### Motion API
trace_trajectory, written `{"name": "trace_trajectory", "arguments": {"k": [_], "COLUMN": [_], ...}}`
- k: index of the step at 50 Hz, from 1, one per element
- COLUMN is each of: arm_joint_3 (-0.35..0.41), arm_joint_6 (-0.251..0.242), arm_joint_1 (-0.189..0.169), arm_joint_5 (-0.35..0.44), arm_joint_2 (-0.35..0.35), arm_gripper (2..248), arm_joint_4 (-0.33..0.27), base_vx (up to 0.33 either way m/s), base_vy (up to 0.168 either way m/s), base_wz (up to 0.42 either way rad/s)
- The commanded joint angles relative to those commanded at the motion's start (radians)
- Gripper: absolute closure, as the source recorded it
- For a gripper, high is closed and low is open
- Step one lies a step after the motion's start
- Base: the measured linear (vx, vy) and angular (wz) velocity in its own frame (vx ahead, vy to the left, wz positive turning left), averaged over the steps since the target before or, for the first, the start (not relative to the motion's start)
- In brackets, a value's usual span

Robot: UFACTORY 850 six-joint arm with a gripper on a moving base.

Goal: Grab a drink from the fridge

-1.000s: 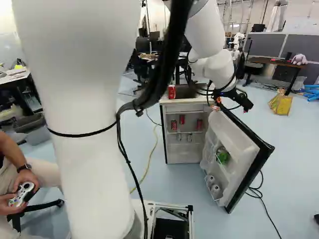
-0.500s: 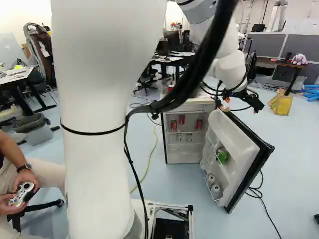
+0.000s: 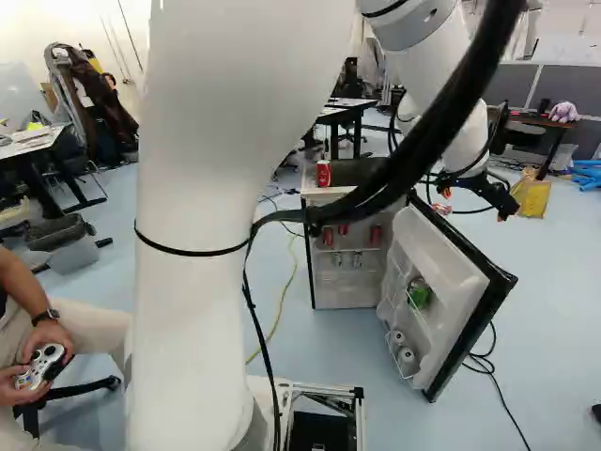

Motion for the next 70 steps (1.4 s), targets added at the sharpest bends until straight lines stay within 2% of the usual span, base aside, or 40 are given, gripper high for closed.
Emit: {"name": "trace_trajectory", "arguments": {"k": [42,70], "arm_joint_3": [-0.144,-0.169], "arm_joint_6": [0.000,0.000], "arm_joint_1": [-0.095,-0.101], "arm_joint_5": [-0.085,-0.141], "arm_joint_2": [-0.131,-0.203], "arm_gripper": [3,3], "arm_joint_4": [0.000,0.000], "base_vx": [0.000,0.000], "base_vy": [0.000,0.000], "base_wz": [0.000,0.000]}}
